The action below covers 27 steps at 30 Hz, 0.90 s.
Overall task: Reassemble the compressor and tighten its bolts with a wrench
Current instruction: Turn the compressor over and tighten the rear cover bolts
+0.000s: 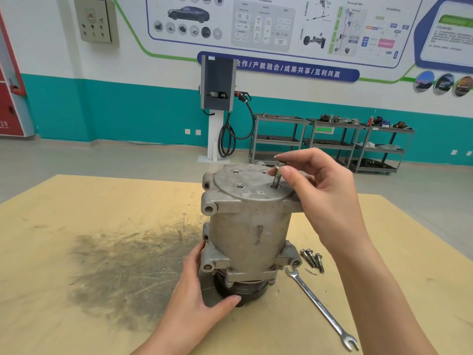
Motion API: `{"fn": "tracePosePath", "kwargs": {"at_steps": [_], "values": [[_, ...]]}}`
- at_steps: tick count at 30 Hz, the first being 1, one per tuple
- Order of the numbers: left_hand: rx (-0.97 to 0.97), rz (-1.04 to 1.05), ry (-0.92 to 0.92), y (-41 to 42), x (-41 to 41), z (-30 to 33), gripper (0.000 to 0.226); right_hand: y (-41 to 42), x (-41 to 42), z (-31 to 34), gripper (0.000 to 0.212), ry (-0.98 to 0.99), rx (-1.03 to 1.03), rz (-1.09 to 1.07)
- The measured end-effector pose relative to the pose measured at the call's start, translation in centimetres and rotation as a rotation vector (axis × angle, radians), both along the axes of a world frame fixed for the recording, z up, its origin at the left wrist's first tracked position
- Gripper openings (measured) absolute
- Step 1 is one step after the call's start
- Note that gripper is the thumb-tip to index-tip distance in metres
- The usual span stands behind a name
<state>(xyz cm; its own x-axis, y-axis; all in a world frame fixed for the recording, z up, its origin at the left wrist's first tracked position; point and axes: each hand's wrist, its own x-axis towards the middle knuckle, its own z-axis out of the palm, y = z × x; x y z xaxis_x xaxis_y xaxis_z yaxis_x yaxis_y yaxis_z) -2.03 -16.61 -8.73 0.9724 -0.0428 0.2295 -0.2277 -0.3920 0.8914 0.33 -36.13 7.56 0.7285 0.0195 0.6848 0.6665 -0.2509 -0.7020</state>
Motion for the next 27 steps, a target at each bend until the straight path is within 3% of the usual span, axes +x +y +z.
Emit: {"fn": "tracePosePath", "kwargs": {"at_steps": [6, 12, 15, 18, 24, 27], "values": [[0.038, 0.003, -0.004, 0.0, -0.2, -0.1, 0.104, 0.5, 0.6, -0.1, 0.024, 0.071, -0.056, -0.043], [0.052, 0.004, -0.005, 0.0, -0.1, 0.0, 0.103, -0.3, 0.7, -0.2, 0.016, 0.226, -0.043, 0.087], [0.057, 0.005, -0.007, 0.0, -0.1, -0.1, 0.103, 0.3, 0.9, -0.5, 0.005, 0.206, 0.052, 0.017], [0.05, 0.009, 0.002, 0.0, -0.1, -0.1, 0.103, 0.6, 1.0, -0.7, 0.016, 0.186, 0.056, -0.05], [0.049, 0.004, -0.002, 0.0, -0.2, 0.1, 0.103, -0.9, 0.9, -0.5, 0.022, 0.312, -0.015, 0.133], [0.046, 0.003, -0.003, 0.0, -0.1, 0.1, 0.104, -0.4, 1.0, -0.6, 0.011, 0.307, 0.081, 0.12]]}}
